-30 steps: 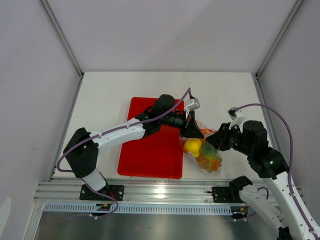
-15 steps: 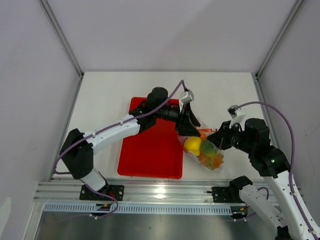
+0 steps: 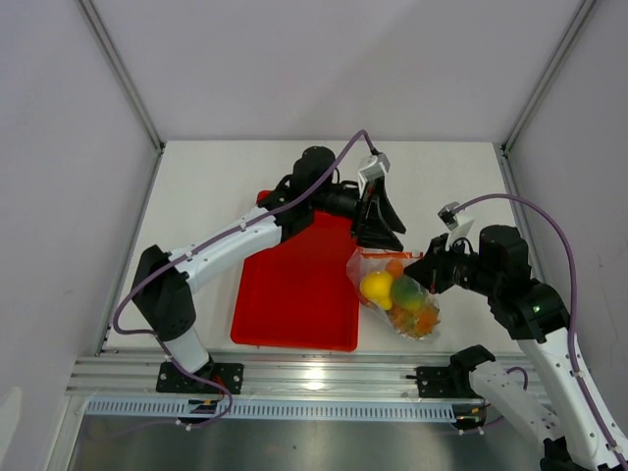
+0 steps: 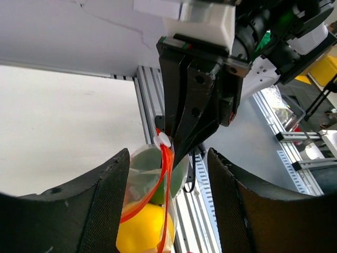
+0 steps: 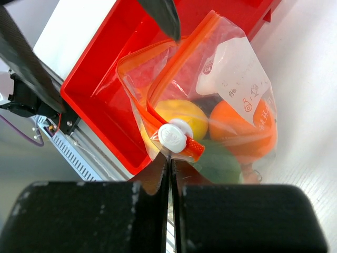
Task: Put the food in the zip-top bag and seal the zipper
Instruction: Zip the zipper food storage bag at the center of the board.
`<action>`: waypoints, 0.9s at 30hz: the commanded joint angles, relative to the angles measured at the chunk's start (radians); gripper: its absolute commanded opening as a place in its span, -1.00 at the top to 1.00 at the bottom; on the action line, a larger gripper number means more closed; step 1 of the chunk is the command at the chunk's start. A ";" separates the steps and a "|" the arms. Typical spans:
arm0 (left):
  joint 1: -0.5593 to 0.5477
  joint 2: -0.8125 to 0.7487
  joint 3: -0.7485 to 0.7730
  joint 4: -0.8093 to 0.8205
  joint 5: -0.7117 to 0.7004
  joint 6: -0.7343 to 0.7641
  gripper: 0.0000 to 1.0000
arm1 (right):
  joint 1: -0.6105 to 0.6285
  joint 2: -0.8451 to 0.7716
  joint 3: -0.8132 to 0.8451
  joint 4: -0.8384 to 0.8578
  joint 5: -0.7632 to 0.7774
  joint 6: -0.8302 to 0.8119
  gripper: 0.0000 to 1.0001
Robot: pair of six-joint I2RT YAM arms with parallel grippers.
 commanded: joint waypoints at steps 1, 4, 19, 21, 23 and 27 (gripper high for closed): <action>-0.019 0.015 0.025 -0.026 0.013 0.002 -0.23 | -0.006 0.003 0.057 0.037 -0.027 -0.027 1.00; -0.036 0.026 0.028 -0.033 0.001 0.002 -0.23 | -0.004 0.004 0.059 0.032 -0.035 -0.027 1.00; -0.071 0.081 0.103 -0.139 -0.062 0.008 0.13 | -0.004 0.001 0.051 0.017 -0.043 -0.032 1.00; -0.073 0.083 0.107 -0.153 -0.071 0.019 0.21 | -0.004 0.003 0.048 0.023 -0.040 -0.030 1.00; -0.074 0.086 0.107 -0.167 -0.071 0.023 0.28 | -0.006 0.003 0.048 0.024 -0.040 -0.029 1.00; -0.074 0.089 0.110 -0.173 -0.070 0.030 0.37 | -0.004 0.004 0.051 0.024 -0.041 -0.029 1.00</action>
